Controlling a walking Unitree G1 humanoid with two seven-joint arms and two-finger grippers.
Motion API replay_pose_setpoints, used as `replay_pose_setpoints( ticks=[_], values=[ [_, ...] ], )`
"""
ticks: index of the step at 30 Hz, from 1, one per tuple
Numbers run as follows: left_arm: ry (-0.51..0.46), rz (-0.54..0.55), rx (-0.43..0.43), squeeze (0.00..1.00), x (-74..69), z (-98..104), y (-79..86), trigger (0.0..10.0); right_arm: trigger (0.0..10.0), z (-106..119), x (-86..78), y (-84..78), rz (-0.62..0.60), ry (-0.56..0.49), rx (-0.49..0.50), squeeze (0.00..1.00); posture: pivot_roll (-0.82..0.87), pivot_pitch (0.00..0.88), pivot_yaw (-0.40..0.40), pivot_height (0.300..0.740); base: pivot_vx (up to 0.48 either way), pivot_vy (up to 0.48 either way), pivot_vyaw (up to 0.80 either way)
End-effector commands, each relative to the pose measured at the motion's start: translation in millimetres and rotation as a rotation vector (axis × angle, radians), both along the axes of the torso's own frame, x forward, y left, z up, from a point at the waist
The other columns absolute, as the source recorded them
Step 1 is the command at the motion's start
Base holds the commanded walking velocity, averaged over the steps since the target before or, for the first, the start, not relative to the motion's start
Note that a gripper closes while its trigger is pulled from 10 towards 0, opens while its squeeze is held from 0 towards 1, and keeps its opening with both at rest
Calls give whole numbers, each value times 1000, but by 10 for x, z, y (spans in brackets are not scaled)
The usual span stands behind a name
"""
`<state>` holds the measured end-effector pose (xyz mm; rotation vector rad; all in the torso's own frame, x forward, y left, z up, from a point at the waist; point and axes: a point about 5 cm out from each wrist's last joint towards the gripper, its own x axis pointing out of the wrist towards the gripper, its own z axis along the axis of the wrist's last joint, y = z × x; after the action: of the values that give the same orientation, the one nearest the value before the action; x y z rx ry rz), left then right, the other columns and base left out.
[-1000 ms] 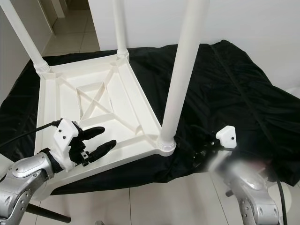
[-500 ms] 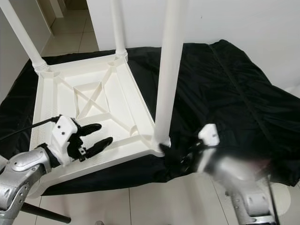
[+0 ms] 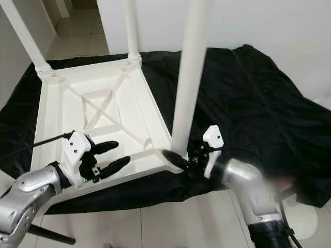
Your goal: Building children table
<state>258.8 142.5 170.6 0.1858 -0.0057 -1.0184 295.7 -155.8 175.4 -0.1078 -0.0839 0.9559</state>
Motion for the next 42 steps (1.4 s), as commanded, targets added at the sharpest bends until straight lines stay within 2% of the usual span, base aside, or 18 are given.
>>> replay_pose_setpoints(
  ticks=[1,6,8,13,15,20,22,27,29,32,36,40,42],
  values=[
    [18,-52,8,0,-15,-32,47,10000,10000,-39,27,-27,-26,1,-10,0,-37,151,17,740,0,0,0],
    [-8,-29,38,0,71,-35,107,10000,10000,40,146,-61,-50,-40,-23,0,-45,160,9,740,0,0,0],
    [-12,-16,34,0,109,-22,124,10000,10000,67,223,-133,-79,-44,-25,0,-48,173,10,740,0,0,0],
    [-14,-17,37,0,105,-27,126,10000,10000,63,253,-179,-93,-51,-33,0,-50,162,11,740,0,0,0],
    [-14,4,-1,0,65,-28,62,10000,10000,31,223,-166,-104,-48,1,0,-47,178,18,740,0,0,0],
    [-15,16,-33,0,1,-19,4,10000,10000,11,148,-127,-107,-51,30,0,-39,183,24,740,0,0,0],
    [-13,57,-87,0,-65,15,-80,10000,10000,-29,63,-90,-125,-48,63,0,-33,173,32,740,0,0,0],
    [-5,149,-150,0,-59,57,-136,10000,10000,-52,20,-50,-147,-47,82,0,-35,167,46,740,0,0,0],
    [16,190,-213,0,-21,102,-173,10000,10000,-52,32,-46,-149,-60,73,0,-40,162,52,740,0,0,0],
    [21,201,-229,0,-6,115,-193,10000,10000,-56,43,-50,-149,-61,71,0,-42,155,53,740,0,0,0],
    [28,177,-276,0,-22,175,-394,10000,10000,-16,143,-116,-191,-99,59,0,-41,140,52,740,0,0,0],
    [33,158,-290,0,-39,183,-451,10000,10000,2,172,-136,-204,-110,59,0,-41,140,52,740,0,0,0],
    [48,126,-297,0,-61,158,-592,10000,10000,27,238,-234,-260,-117,58,0,-24,126,30,740,0,0,0]
  ],
)
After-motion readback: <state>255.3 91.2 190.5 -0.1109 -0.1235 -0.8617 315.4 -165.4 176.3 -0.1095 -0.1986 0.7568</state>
